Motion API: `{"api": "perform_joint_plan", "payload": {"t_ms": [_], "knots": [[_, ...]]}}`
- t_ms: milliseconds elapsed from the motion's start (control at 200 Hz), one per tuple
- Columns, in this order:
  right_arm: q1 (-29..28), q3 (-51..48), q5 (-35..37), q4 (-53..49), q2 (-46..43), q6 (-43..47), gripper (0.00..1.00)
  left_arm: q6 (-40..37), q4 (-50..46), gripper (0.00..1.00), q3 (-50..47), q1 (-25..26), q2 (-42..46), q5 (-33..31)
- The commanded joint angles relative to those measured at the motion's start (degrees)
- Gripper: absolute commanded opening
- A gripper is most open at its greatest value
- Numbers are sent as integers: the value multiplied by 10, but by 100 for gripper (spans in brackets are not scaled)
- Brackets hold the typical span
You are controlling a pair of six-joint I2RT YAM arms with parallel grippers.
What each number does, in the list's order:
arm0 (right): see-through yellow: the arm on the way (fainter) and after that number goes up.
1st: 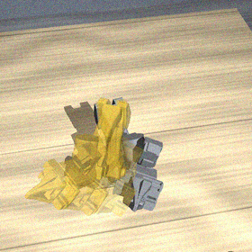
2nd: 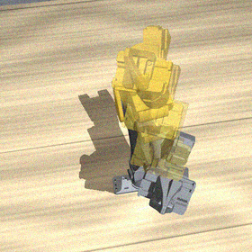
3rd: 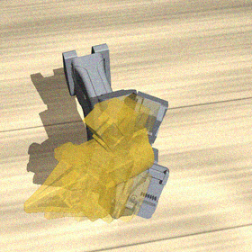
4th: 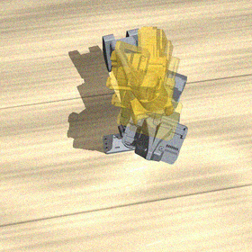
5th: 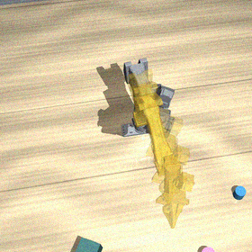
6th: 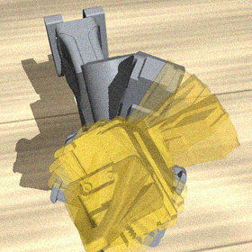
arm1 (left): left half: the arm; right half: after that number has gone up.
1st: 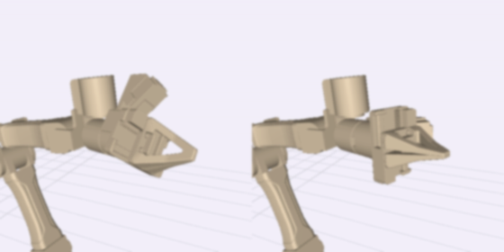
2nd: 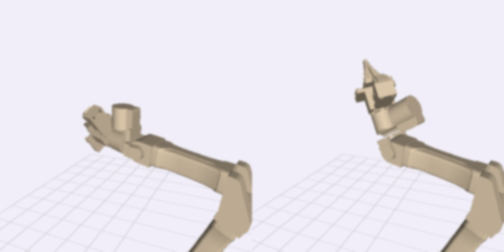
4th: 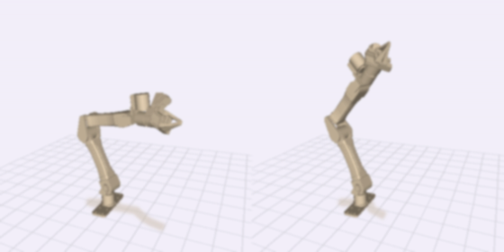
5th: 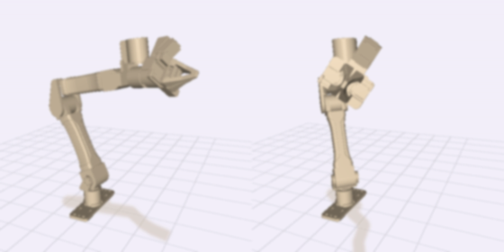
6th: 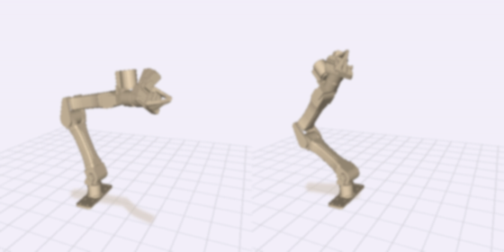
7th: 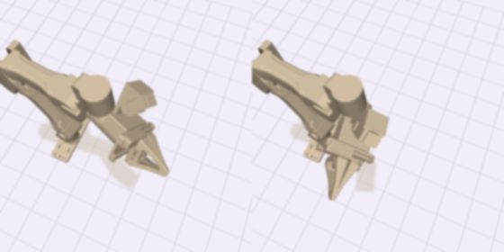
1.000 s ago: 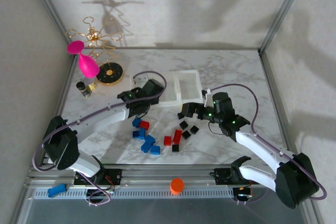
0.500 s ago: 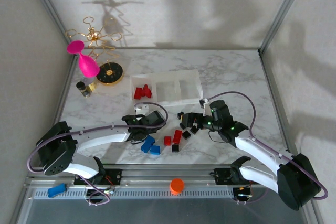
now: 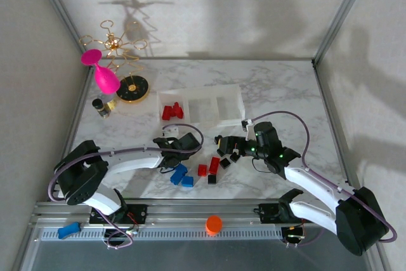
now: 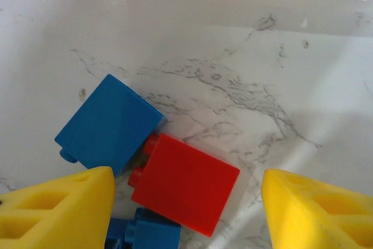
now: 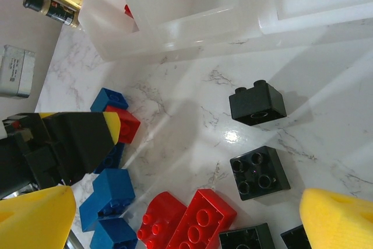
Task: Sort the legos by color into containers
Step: Pick up the lego from the center of the table.
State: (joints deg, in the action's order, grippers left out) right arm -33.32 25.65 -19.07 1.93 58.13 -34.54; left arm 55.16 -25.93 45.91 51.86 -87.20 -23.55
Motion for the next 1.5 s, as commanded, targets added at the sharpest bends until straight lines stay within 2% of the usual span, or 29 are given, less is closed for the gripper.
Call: {"api": "perform_joint_plan", "payload": {"t_ms": [0,285,571,671,741,1066,1242,1337,1492], "knots": [[-5,-5,10,13,-9,-9,99,-10,23,67,-10,-10,-13,10],[-5,-1,16,9,-7,-7,99,-23,33,66,29,6,-54,44],[-5,2,18,6,-10,-7,99,-12,26,65,40,25,-68,42],[-6,4,19,5,-8,-5,99,-25,23,68,40,25,-71,49],[-5,5,18,7,-7,-7,99,-20,-2,69,49,22,-77,25],[-5,7,20,11,-8,-11,99,-35,20,75,53,-14,-86,32],[-5,4,27,2,-19,-7,99,-39,22,77,49,-15,-88,34],[-6,4,28,3,-20,-8,99,-42,40,75,40,-16,-85,49],[-5,6,26,4,-16,-10,99,-45,52,65,39,-16,-89,49]]}}
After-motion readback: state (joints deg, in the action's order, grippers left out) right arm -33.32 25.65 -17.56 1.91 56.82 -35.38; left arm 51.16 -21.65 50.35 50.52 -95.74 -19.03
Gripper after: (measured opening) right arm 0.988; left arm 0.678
